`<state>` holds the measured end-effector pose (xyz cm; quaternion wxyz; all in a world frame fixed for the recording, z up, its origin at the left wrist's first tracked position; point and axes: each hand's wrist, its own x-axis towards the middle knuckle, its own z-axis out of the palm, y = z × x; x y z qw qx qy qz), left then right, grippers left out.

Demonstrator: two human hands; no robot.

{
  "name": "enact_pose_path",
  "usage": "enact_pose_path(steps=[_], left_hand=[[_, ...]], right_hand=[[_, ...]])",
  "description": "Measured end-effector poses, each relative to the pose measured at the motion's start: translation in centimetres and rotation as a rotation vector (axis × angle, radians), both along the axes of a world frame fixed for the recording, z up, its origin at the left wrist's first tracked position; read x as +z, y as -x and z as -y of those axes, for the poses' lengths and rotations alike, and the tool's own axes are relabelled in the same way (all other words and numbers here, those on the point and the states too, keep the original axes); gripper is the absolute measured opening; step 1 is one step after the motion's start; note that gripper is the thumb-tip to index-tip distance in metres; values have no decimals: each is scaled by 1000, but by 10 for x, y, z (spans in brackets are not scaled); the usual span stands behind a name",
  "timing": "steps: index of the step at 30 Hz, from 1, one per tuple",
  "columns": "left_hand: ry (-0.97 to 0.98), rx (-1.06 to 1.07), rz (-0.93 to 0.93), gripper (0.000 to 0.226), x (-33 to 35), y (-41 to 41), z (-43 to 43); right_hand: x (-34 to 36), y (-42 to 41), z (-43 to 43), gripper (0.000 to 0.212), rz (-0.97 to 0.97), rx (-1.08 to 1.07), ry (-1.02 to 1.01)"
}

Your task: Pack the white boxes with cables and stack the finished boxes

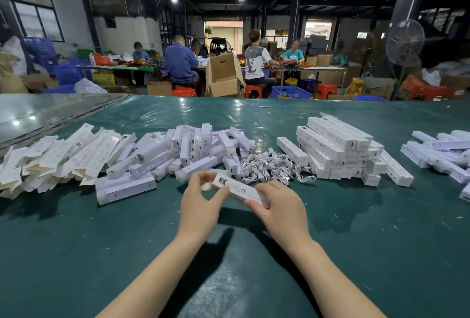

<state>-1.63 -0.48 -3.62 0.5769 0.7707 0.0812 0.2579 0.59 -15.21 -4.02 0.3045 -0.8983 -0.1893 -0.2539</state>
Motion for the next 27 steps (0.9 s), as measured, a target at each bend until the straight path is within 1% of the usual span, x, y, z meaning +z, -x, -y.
enact_pose_path(steps=[2, 3, 5, 6, 7, 8, 10, 11, 12, 13, 14, 15, 16, 18, 19, 20, 21, 22, 24, 25, 27], left_hand=[[102, 60, -49, 31, 0, -3, -4], [197, 19, -105, 29, 1, -4, -6], [456, -182, -206, 19, 5, -4, -5], [542, -274, -242, 19, 4, -3, -3], [574, -321, -249, 21, 3, -4, 0], [594, -317, -225, 23, 3, -5, 1], [623, -248, -140, 19, 7, -6, -1], [642, -214, -96, 15, 12, -6, -5], [670, -187, -60, 16, 17, -6, -12], [677, -169, -39, 21, 23, -6, -21], [614, -152, -31, 24, 27, -5, -30], [449, -127, -35, 25, 31, -3, -38], [174, -104, -62, 25, 33, -1, -46], [-455, -96, -206, 24, 31, 3, -56], [-717, -89, -307, 23, 29, 5, -58], [-911, -72, -387, 23, 28, 5, -58], [-1025, -68, -429, 26, 25, 5, -56], [-1068, -88, -437, 32, 21, 5, -52], [-1077, -119, -366, 44, 13, 3, -45], [-1087, -102, -314, 47, 9, 1, -44], [-1109, -54, -240, 49, 3, -3, -46]], right_hand=[[2, 3, -5, 24, -11, -42, -160], [3, 5, -10, 23, -27, -51, -240], [4, 8, -19, 20, -77, -22, -319], [5, 9, -23, 15, -103, 18, -342], [6, 9, -25, 9, -134, 66, -375], [9, 9, -26, 6, -167, 114, -428], [13, 6, -20, 11, -211, 155, -538], [12, 2, -14, 10, -220, 126, -544], [9, -4, -5, 5, -223, 61, -476], [4, -10, 4, 10, -228, -47, -329], [-3, -17, 14, 24, -252, -157, -148], [-8, -22, 22, 36, -294, -247, -10], [-12, -27, 27, 46, -334, -312, 64], [-16, -32, 29, 60, -385, -343, 156], [-18, -35, 27, 65, -399, -331, 218], [-19, -36, 26, 69, -410, -320, 280], [-20, -38, 25, 70, -420, -313, 331], [-20, -39, 24, 69, -430, -305, 371], [-20, -40, 24, 64, -459, -276, 419], [-19, -40, 24, 62, -469, -261, 426], [-16, -40, 23, 58, -455, -255, 411]])
